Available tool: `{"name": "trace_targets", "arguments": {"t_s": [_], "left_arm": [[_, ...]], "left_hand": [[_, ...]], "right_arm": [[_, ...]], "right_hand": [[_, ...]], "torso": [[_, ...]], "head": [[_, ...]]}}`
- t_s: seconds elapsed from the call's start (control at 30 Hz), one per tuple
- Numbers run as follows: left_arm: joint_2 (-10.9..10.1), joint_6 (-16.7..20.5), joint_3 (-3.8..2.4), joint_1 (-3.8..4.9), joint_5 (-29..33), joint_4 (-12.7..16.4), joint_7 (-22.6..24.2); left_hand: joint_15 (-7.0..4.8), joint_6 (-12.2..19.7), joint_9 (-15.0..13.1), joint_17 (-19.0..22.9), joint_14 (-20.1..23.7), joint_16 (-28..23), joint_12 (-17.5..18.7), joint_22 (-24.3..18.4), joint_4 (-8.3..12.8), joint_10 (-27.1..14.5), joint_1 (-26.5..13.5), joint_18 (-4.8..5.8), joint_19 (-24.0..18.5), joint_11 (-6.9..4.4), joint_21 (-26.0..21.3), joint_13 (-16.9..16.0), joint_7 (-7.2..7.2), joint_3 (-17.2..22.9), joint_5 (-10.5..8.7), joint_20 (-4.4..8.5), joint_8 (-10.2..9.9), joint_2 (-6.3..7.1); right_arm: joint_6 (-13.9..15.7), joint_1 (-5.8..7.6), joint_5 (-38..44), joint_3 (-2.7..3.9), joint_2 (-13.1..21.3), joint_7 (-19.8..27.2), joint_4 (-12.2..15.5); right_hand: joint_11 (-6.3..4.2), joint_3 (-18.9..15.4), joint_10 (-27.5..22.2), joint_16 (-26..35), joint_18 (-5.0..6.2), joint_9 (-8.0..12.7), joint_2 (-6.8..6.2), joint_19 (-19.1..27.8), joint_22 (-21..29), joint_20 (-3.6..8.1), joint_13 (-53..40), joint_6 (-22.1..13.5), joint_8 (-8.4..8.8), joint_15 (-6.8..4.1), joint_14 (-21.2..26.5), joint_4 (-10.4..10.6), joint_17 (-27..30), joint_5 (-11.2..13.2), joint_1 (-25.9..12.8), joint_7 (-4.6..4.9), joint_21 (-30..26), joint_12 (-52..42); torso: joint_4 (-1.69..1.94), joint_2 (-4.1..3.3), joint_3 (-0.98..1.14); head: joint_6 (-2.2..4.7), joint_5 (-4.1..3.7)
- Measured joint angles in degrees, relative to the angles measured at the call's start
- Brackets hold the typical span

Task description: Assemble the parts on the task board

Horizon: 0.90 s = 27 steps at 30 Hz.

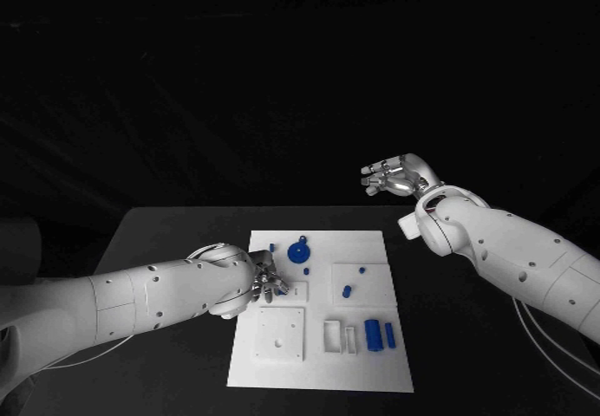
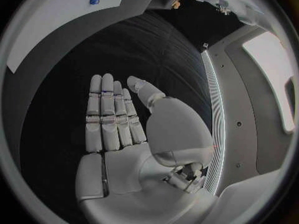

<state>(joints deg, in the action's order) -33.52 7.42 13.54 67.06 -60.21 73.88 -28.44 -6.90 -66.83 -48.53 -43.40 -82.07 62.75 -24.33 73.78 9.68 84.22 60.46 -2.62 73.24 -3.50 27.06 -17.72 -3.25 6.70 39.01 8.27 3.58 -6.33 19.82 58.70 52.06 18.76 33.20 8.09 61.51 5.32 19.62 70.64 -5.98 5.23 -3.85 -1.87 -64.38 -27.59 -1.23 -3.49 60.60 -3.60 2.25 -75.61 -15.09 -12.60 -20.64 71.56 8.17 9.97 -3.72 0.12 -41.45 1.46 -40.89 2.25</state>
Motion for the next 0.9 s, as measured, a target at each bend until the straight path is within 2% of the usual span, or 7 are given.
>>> {"name": "trace_targets", "arguments": {"t_s": [0.13,0.4,0.53,0.9], "left_arm": [[0.18,-0.1,-0.02,0.02,0.23,-0.3,0.02],[0.59,-0.44,-0.03,0.07,0.55,-0.9,0.02],[0.72,-0.67,-0.05,0.09,0.62,-1.09,-0.03],[0.96,-1.15,-0.07,0.11,0.78,-1.38,-0.11]], "left_hand": [[0.08,-0.01,0.16,-0.11,-0.08,0.0,0.0,0.17,0.01,-0.07,0.01,0.0,0.4,-0.07,-0.23,0.0,0.01,0.01,-0.81,0.02,0.0,-0.01],[0.09,-0.13,0.13,-0.56,-0.09,0.07,-0.57,0.52,0.23,-0.13,0.02,0.0,0.4,-0.13,-0.5,-0.05,0.09,0.23,-1.25,0.02,0.02,-0.02],[0.1,-0.36,0.09,-0.61,-0.1,0.23,-0.57,0.62,0.44,-0.13,0.02,0.01,0.42,-0.13,-0.79,-0.1,-0.06,0.12,-1.35,0.0,0.02,-0.02],[0.1,-0.7,-1.63,-1.71,-0.1,1.56,-2.29,1.17,0.85,-0.12,0.03,0.02,1.01,-0.12,-1.45,-0.15,-0.33,-0.27,-1.95,-0.17,-0.04,-0.02]], "right_arm": [[-0.05,0.0,-0.01,0.0,0.0,-0.03,0.0],[-0.14,0.0,-0.03,0.0,-0.03,-0.11,0.01],[-0.16,0.0,-0.04,0.0,-0.12,-0.19,-0.1],[-0.27,0.0,-0.05,0.0,-0.28,-0.7,-0.78]], "right_hand": [[0.0,0.0,0.0,0.0,0.0,0.0,0.0,0.0,0.0,0.0,0.0,0.0,0.0,0.0,0.0,0.0,0.0,0.0,0.0,0.0,0.0,0.0],[0.0,0.0,0.0,0.0,0.0,0.0,0.0,0.0,1.16,0.0,0.0,0.0,0.0,0.0,0.0,0.0,0.14,0.0,0.0,0.0,0.46,0.0],[0.0,-0.56,0.0,0.0,0.0,0.0,-0.47,0.21,1.75,-0.21,0.0,-0.2,0.0,0.2,0.2,0.56,0.14,0.0,-0.46,0.2,0.46,0.0],[0.0,-1.18,0.0,0.0,-0.01,0.0,-0.47,0.21,4.49,-0.21,-0.01,-0.2,0.0,0.49,0.49,1.18,0.1,-0.22,-0.46,0.2,0.46,0.0]], "torso": [[0.0,0.0,0.01],[0.01,-0.01,-0.03],[0.01,-0.01,-0.07],[0.05,-0.02,-0.07]], "head": [[0.02,0.03],[-0.05,-0.01],[-0.05,-0.04],[-0.13,-0.07]]}}
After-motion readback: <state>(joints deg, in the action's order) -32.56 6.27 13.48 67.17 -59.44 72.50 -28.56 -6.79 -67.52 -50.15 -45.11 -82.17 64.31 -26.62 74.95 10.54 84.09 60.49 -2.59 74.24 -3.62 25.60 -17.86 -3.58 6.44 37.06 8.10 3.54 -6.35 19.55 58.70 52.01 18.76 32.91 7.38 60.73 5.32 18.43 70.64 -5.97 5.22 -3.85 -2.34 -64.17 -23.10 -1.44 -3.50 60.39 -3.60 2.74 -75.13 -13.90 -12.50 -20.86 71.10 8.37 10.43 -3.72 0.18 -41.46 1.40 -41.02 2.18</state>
